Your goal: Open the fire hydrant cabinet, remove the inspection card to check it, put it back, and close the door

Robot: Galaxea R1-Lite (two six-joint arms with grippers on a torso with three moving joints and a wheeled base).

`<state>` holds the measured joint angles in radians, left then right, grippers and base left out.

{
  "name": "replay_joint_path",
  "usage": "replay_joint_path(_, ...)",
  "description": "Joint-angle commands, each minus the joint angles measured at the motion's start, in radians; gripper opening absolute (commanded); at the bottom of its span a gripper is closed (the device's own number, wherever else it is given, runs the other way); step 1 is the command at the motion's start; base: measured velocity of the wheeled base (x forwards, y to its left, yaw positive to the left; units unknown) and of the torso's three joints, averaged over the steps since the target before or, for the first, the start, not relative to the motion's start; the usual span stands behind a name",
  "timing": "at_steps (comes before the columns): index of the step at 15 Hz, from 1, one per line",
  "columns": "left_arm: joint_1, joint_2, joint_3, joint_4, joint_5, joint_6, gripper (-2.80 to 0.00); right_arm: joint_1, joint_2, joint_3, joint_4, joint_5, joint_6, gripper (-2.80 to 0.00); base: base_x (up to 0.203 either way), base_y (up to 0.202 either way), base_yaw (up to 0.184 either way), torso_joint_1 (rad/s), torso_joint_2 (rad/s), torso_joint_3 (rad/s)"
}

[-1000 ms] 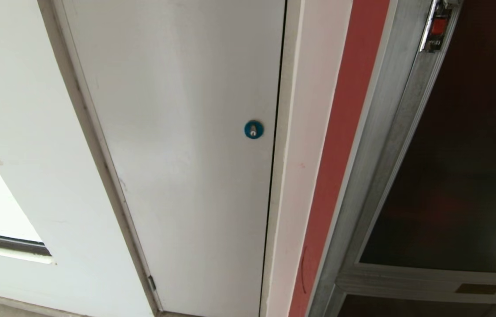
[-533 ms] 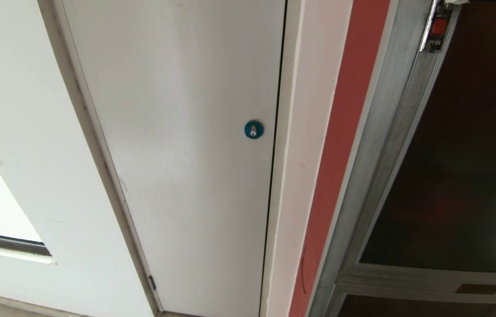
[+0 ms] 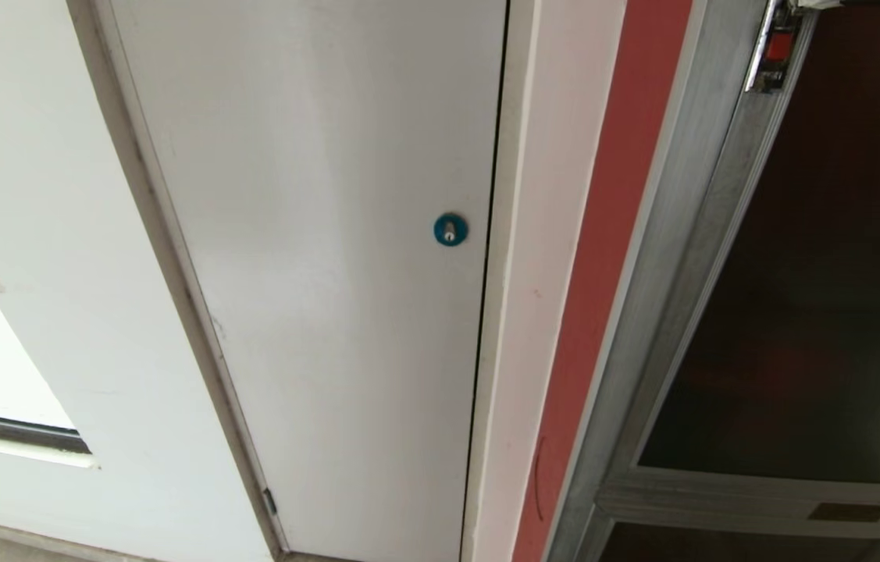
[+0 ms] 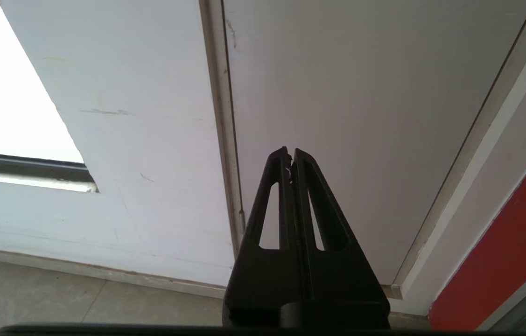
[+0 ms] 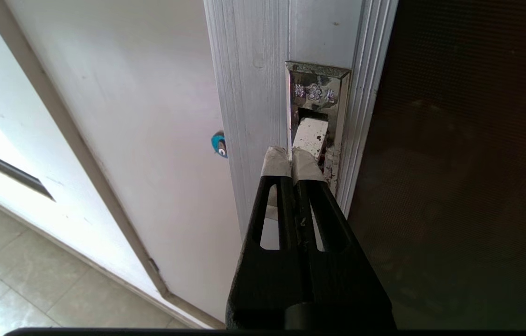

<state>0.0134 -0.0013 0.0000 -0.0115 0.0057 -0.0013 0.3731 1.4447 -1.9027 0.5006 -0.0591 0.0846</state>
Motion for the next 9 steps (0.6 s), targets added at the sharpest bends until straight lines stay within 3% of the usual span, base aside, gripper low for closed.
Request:
replay_joint_path(1,0.001,0.001,0.006,-0.001,0.0,0.0,-2.8,-0.013,0.003,0.007,0.003,-0.001,0.001,-2.8,0.0,0.0,0.0,0.0,0.0,0.0)
replay_joint_path(9,0.002,0.0,0.006,-0.001,0.0,0.0,-2.8,-0.039,0.003,0.034,-0.014,0.001,0.006,-2.8,0.0,0.0,0.0,0.0,0.0,0.0)
